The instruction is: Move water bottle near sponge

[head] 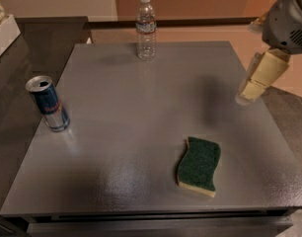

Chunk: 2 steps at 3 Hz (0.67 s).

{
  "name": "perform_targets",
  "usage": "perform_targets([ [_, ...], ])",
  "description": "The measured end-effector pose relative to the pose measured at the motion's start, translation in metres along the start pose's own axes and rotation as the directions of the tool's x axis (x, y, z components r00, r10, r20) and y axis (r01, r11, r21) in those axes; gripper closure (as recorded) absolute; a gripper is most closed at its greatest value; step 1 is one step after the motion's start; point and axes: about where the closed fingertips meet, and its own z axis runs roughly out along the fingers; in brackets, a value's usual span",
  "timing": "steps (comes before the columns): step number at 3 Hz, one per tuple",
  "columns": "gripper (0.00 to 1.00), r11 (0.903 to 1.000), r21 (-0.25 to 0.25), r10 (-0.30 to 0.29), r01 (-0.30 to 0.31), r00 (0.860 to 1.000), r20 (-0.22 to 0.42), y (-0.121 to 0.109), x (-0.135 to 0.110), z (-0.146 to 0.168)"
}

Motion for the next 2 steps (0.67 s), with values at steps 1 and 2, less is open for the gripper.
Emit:
perform_targets([
  [1,0.0,0.9991,0.022,0.035,-0.036,0.997,0.063,-0.033,-0.016,0.018],
  [2,0.0,0.9963,0.045,0.068,-0.073,0.991,0.117,-0.067,-0.034,0.034],
])
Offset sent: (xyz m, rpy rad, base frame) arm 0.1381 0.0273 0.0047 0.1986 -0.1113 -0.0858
